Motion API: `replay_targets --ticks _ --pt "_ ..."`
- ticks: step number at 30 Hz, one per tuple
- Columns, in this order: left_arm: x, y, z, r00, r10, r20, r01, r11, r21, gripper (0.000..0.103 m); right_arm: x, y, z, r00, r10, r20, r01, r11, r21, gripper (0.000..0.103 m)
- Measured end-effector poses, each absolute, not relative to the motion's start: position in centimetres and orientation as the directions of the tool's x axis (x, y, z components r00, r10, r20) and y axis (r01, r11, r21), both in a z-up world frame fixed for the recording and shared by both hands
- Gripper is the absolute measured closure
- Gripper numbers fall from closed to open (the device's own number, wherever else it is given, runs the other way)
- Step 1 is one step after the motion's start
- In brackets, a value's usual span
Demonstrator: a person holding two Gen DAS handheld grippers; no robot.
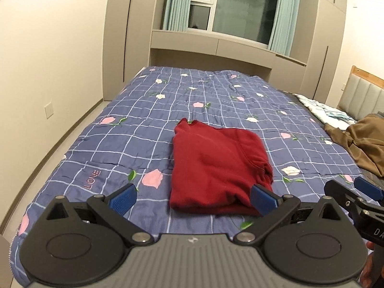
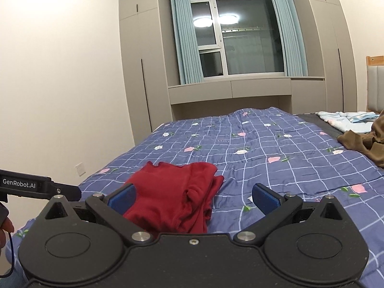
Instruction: Fold small clothes
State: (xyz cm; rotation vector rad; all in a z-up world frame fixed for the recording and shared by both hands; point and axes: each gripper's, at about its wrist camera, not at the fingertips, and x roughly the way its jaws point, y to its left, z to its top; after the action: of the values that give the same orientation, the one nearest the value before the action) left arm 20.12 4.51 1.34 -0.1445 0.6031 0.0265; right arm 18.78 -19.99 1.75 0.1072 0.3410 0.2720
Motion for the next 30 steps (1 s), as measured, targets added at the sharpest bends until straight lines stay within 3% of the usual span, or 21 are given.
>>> replay_targets --ticks 30 --pt "10.3 3.1 -2.0 0.874 0.022 -0.485 -0.078 0.992 -0.096 0.001 9.6 -19.5 -0.3 0.937 0.262 -0.230 -0.256 0.965 0.059 0.000"
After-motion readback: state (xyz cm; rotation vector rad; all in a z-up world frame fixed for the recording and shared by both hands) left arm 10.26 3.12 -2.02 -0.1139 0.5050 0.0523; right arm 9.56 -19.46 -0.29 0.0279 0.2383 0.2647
